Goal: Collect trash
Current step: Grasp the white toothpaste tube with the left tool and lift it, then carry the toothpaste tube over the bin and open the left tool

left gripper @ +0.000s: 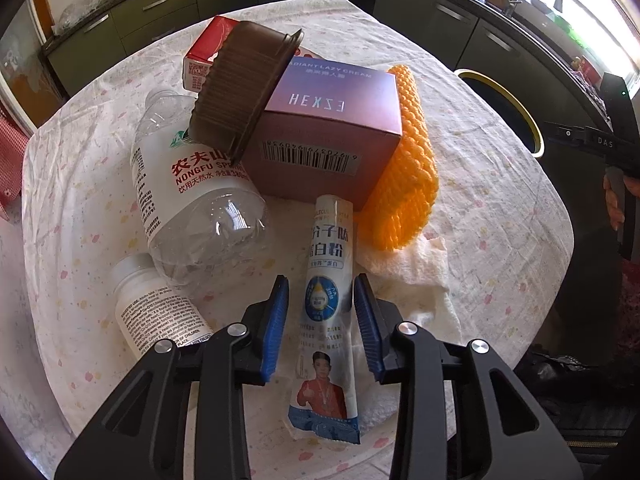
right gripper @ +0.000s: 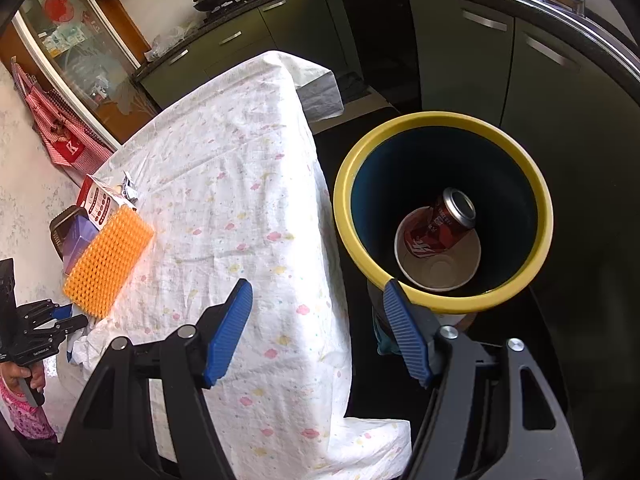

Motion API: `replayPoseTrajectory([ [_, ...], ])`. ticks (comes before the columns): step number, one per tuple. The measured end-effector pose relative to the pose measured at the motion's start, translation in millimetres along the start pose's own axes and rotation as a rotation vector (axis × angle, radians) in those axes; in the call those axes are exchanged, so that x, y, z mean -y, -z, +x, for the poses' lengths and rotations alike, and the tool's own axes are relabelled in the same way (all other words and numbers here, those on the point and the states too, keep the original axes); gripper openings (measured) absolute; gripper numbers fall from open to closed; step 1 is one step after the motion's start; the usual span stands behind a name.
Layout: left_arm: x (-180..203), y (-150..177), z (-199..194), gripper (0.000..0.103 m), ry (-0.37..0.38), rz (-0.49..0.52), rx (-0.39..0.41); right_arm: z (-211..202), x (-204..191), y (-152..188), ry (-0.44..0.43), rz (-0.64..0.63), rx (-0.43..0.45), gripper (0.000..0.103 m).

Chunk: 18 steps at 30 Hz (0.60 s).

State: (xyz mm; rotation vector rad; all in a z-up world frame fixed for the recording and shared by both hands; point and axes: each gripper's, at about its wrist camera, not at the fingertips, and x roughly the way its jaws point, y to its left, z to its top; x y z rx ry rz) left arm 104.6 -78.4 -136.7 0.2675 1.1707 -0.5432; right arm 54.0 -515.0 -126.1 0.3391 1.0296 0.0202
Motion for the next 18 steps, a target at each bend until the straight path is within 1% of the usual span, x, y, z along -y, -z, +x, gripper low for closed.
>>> replayPoseTrajectory([
  [2,-0.9,0.3,2.5,0.025,0.002,-0.002,-0.005,0.9,-0.5,-0.1,0.003,-0.003,-0.001,0.065],
  [7,0.8,0.4,-0.7,0.019,-0.003,0.007,0.015,1.5,-0.3,-0.1,0.007,-0.006,-0.002,0.065],
  [13,1.8,2.6,-33.7,0.019,-0.033,0.030,0.072,-0.9,-0.4,1.1,0.004,-0.007,0.007,0.065],
  [18,19.3,-1.5,-65.8,0.019,-0.040,0.079,0.133,-8.4,3.5,2.5,0.024,-0.007,0.031,0.065],
])
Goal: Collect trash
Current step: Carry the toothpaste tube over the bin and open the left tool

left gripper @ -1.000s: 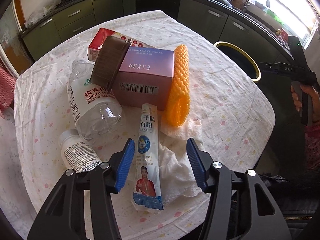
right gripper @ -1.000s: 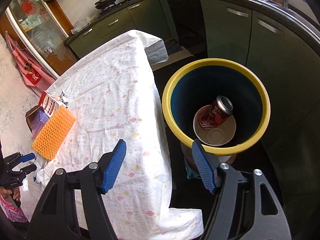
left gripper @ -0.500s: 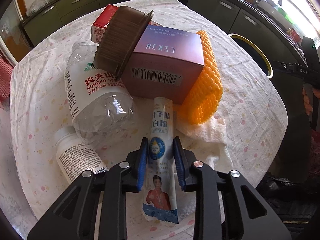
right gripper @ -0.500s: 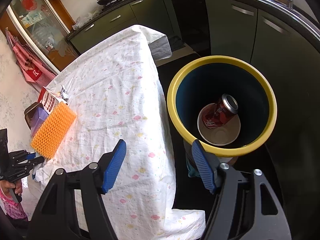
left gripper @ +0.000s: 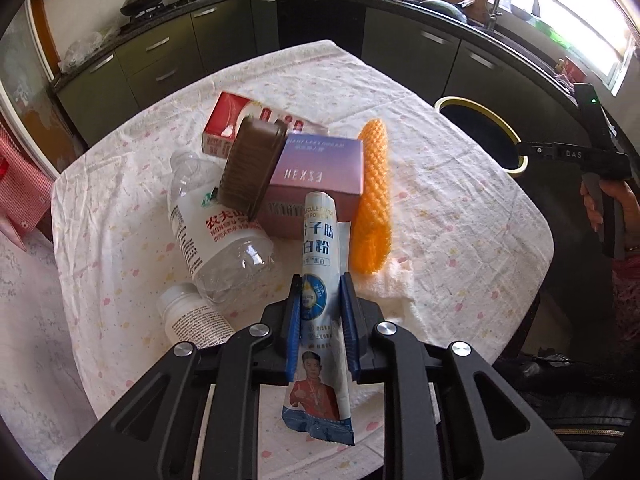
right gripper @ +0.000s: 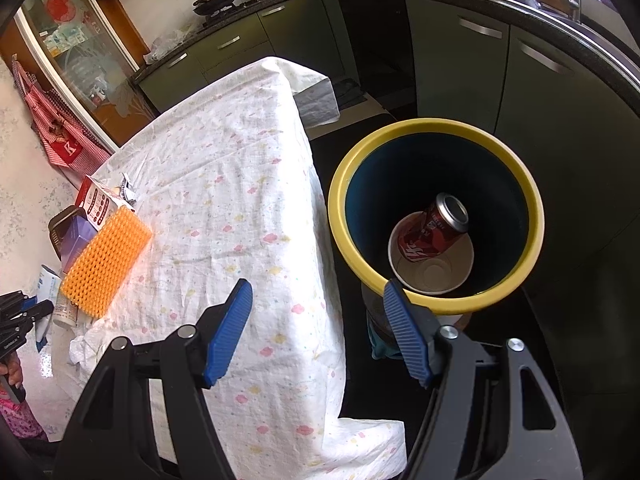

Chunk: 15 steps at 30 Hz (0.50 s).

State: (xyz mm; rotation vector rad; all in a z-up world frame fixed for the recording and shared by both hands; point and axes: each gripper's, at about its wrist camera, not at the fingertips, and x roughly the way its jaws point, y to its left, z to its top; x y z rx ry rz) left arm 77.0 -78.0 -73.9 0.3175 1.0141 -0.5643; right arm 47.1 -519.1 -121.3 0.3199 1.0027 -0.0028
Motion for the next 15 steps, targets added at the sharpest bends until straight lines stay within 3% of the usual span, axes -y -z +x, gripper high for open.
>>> replayPoseTrajectory([
  [6,46.4,-35.8,-17.2,0.019,0.087,0.110,0.077,-20.0,23.2,6.0,0.048,0.037,0.046,0.065],
  [10,90.8,-75.2,-2.7,0.019,0.171,0.183,0.110,-34.1,47.7,12.1,0.075,0.085,0.074,0.065],
  [15,147.6,-127.9,32.1,0.019,0.259,0.252,0.096,-47.5,75.3,21.8,0.112,0.128,0.096,0.065],
])
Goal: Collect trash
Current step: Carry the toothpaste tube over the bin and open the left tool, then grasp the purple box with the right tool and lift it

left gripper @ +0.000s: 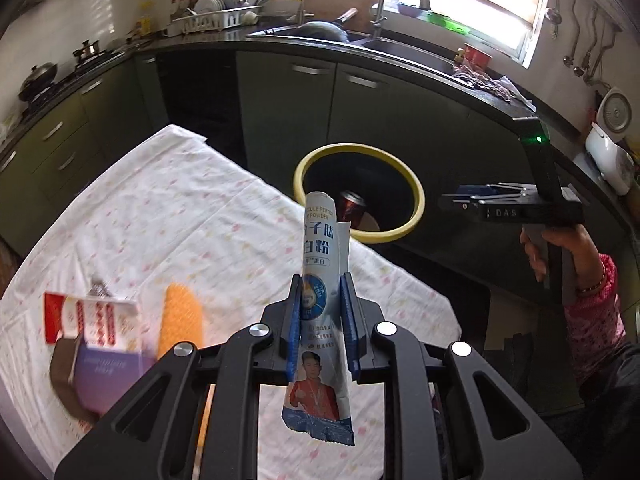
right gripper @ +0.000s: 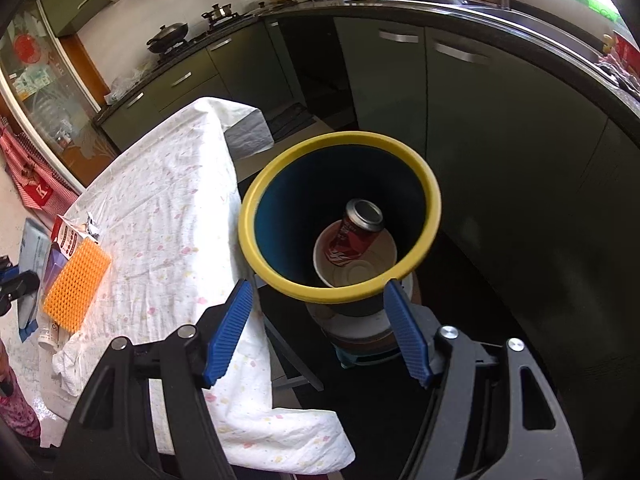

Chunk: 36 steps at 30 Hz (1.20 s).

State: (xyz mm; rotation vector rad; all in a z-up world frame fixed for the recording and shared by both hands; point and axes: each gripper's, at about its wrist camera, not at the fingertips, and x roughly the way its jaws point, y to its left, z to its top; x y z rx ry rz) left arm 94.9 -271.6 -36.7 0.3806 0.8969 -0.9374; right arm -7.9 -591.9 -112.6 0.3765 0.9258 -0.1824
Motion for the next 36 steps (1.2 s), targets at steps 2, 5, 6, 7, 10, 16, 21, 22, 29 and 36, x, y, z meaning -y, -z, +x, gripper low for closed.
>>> replayPoseTrajectory([
  [2,11.4,-24.2,24.4,0.019,0.025,0.014,-0.017,-3.9,12.5,2.4,0.014,0.017,0.011,0.065],
  [5,27.0,-57.1,63.6,0.019,0.051,0.036,-0.053,-5.6,31.8,6.7,0.023,0.050,0.019,0.065],
  [6,31.2,-67.9,78.5,0.019,0.056,0.037,-0.067,-5.5,38.3,8.1,0.024,0.062,0.020,0.065],
  [7,35.0,-76.0,90.7,0.019,0.058,0.040,-0.080,-4.8,45.6,9.8,0.023,0.075,0.019,0.065],
  [10,46.4,-105.0,131.5,0.019,0.051,0.044,-0.111,-1.5,63.6,15.0,0.022,0.109,0.010,0.065],
  [16,61.4,-141.0,193.4,0.030,0.035,0.023,-0.145,5.3,90.7,22.9,0.019,0.157,-0.009,0.065],
  [21,66.2,-149.2,198.2,0.053,0.007,0.012,-0.115,9.6,102.5,24.9,0.018,0.179,-0.010,0.067],
  [22,66.9,-148.9,191.8,0.054,0.007,0.014,-0.104,11.1,102.9,25.0,0.018,0.180,-0.012,0.067],
  [29,52.3,-120.8,112.9,0.067,-0.030,0.003,0.038,21.4,92.4,23.1,0.005,0.162,-0.031,0.067],
  [36,17.4,-60.3,24.1,0.073,-0.097,-0.059,0.141,22.1,56.4,16.9,0.005,0.097,-0.038,0.067],
])
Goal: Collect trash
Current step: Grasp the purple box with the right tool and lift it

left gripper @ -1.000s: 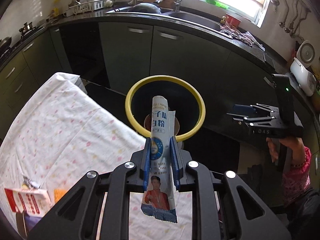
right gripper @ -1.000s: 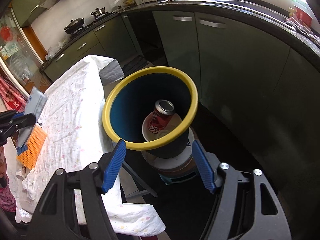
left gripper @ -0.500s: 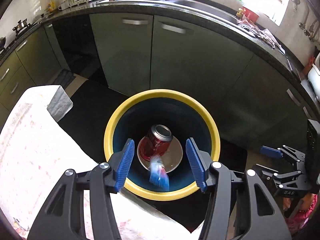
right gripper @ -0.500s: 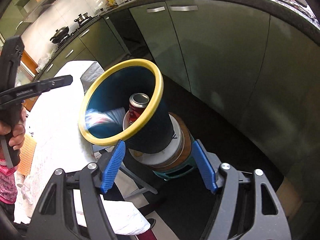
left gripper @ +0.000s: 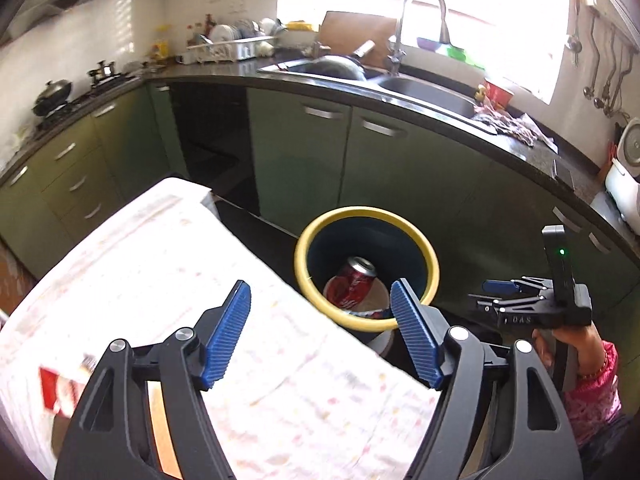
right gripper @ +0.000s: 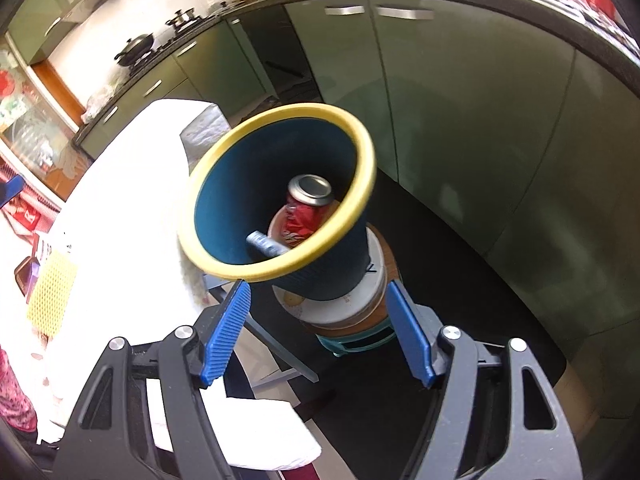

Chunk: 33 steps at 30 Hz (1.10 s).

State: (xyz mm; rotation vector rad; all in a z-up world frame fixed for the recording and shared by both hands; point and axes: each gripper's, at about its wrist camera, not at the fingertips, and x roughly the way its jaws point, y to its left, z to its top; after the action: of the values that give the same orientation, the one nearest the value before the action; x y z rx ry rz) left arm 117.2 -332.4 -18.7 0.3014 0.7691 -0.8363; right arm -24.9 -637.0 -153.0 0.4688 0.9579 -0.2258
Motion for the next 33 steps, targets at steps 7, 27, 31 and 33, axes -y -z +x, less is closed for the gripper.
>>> replayPoseTrajectory([
  [7,-58.8,62.1,-79.6,0.086,-0.096,-0.103,0.054,3.7,-62.7,-0.5,-0.030,-0.123,-0.024,0.068],
  [27,-159.7,197.2,-199.2,0.093,-0.375,-0.326,0.135,23.4,-352.0,-0.7,-0.307,-0.709,-0.135,0.068],
  [31,-159.3,199.9,-197.8,0.093,-0.369,-0.328,0.133,20.3,-385.8,3.8,-0.386,-0.821,-0.175,0.068],
  [33,-159.5,199.9,-198.2,0.093,-0.372,-0.333,0.134,22.3,-402.6,10.1,-0.403,-0.889,-0.189,0.076],
])
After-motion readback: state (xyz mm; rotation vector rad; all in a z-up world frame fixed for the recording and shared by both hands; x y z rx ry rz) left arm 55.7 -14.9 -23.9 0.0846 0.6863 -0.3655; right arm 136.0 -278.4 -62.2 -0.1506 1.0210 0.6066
